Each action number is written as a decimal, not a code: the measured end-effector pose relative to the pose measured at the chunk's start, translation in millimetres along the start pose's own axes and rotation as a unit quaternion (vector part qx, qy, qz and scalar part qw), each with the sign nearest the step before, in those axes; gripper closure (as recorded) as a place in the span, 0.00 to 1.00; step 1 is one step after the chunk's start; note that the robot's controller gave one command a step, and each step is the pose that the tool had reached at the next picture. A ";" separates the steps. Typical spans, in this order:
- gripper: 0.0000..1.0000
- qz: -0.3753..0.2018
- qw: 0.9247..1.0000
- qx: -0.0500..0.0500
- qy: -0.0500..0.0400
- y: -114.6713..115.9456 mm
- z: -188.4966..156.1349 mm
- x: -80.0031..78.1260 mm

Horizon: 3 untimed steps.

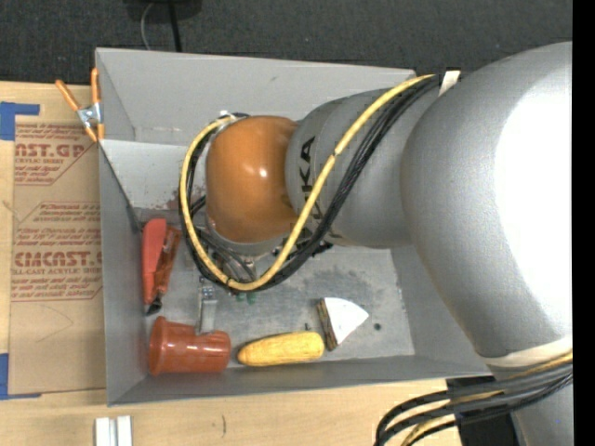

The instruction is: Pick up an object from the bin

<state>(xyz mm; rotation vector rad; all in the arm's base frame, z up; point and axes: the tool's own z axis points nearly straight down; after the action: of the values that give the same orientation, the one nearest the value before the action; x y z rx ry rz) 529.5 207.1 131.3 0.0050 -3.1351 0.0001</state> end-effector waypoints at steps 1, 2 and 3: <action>0.00 0.001 1.000 -0.001 -0.003 -1.0 -4.8 -1.9; 0.00 -0.079 0.997 0.000 -0.006 11.1 30.5 23.4; 0.00 -0.136 0.991 0.000 -0.005 16.2 19.9 39.7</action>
Offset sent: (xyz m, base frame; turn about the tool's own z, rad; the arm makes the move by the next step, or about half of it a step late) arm -0.0478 0.0224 -0.0613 -0.2750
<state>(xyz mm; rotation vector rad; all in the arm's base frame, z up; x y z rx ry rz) 489.7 223.2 111.6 0.4327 -3.1155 -0.0010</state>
